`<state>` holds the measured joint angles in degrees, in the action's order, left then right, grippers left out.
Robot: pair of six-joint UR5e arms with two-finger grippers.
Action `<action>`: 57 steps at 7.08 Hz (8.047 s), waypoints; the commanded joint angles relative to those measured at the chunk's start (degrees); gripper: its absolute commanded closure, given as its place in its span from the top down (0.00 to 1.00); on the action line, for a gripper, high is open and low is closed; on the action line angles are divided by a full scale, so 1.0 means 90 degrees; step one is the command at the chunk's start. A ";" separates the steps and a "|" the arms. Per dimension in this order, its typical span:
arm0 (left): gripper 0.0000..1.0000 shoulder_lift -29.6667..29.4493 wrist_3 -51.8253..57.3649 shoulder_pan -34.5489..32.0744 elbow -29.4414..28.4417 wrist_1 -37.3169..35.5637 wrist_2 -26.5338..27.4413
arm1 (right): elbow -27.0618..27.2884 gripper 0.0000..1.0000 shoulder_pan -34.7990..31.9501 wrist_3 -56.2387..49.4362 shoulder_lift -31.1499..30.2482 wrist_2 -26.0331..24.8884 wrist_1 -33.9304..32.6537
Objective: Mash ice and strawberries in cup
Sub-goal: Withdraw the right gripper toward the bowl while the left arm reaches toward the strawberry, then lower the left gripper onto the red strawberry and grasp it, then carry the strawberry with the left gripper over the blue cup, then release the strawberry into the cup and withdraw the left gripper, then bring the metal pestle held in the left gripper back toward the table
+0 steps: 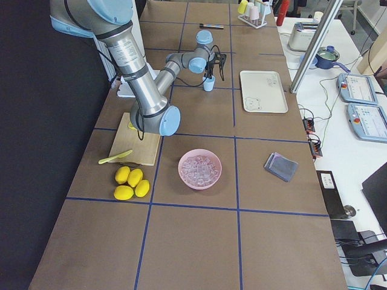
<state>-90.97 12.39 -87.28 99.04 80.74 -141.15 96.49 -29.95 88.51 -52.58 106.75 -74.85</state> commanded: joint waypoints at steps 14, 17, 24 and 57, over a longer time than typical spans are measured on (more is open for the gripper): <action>1.00 -0.0068 -0.5996 0.4277 -0.0037 0.3656 0.2305 | 0.2072 1.00 -0.2590 -0.2920 -0.3718 0.2729 0.0329; 1.00 -0.0117 -0.6231 0.4423 -0.0203 0.3656 0.2344 | 0.2062 1.00 -0.2580 -0.2920 -0.3738 0.2700 0.0329; 0.12 -0.0205 -0.6230 0.4512 -0.0292 0.3666 0.2315 | 0.2072 1.00 -0.2580 -0.2911 -0.3728 0.2700 0.0329; 0.75 0.0010 -0.5283 0.2002 -0.2439 0.5677 0.1250 | 0.1916 1.00 -0.3752 -0.4961 -0.4773 0.2905 0.0299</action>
<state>-90.86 -34.76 -69.23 78.65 131.86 -129.88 113.79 -63.76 43.79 -95.62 132.89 -72.27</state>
